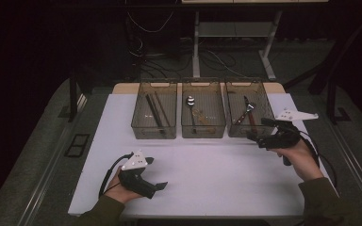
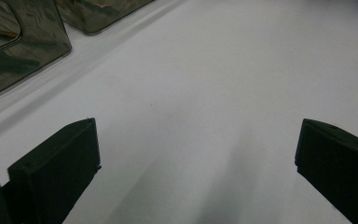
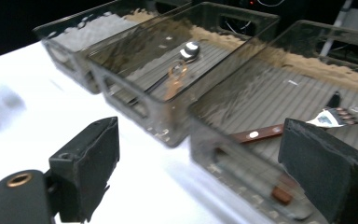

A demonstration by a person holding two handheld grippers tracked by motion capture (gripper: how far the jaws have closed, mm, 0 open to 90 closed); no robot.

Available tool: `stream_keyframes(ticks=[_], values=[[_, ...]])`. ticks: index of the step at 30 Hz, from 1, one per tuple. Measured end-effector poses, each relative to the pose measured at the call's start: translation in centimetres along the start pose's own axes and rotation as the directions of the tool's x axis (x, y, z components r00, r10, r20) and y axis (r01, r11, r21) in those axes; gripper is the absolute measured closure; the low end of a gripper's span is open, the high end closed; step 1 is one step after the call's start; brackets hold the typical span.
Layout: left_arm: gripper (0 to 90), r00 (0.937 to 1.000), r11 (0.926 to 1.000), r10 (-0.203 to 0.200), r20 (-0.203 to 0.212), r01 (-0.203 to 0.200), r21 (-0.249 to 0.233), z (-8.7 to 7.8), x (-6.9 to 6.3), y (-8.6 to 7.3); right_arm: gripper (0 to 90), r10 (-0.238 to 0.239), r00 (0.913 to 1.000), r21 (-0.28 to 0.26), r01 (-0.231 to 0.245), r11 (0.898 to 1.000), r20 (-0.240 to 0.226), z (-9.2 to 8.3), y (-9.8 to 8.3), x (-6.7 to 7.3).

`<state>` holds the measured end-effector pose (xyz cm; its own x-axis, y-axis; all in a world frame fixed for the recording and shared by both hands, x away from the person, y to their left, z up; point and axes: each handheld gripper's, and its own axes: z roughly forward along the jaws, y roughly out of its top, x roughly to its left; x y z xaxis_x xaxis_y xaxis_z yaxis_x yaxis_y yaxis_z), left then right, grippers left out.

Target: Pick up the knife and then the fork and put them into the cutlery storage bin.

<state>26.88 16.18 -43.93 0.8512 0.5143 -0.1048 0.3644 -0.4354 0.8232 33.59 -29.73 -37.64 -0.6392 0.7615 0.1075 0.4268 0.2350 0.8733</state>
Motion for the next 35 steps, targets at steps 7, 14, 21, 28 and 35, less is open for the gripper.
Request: stream_keyframes(ticks=[7, 14, 21, 28, 35], values=[[0.0, 0.9999, 0.9999, 0.010, 0.001, -0.010, 0.002, -0.1, 0.1, 0.0, 12.6, -0.009, 0.9999, 0.019, 0.009, 1.000, -0.010, 0.0, -2.9, 2.4], [0.0, 0.9999, 0.9999, 0.014, 0.003, -0.014, -0.009, -0.2, 0.1, 0.1, 12.6, -0.010, 0.9996, 0.040, 0.011, 0.999, -0.025, -0.4, -6.1, 4.0], [0.0, 0.9998, 0.9997, 0.020, 0.004, -0.020, -0.013, -0.3, 0.1, 0.1, 12.6, -0.032, 0.9991, 0.088, 0.035, 0.996, -0.026, -0.9, -8.5, 5.0], [0.0, 0.9998, 0.9997, 0.021, 0.001, -0.021, -0.011, -0.3, 0.0, 0.1, 12.6, -0.065, 0.9976, 0.131, 0.067, 0.989, -0.025, -1.4, -9.7, 5.1], [0.0, 0.9996, 0.9996, 0.029, -0.003, -0.029, -0.003, -0.3, 0.0, 0.1, 12.6, -0.065, 0.9973, 0.120, 0.068, 0.990, -0.035, -1.5, -9.6, 5.1]])
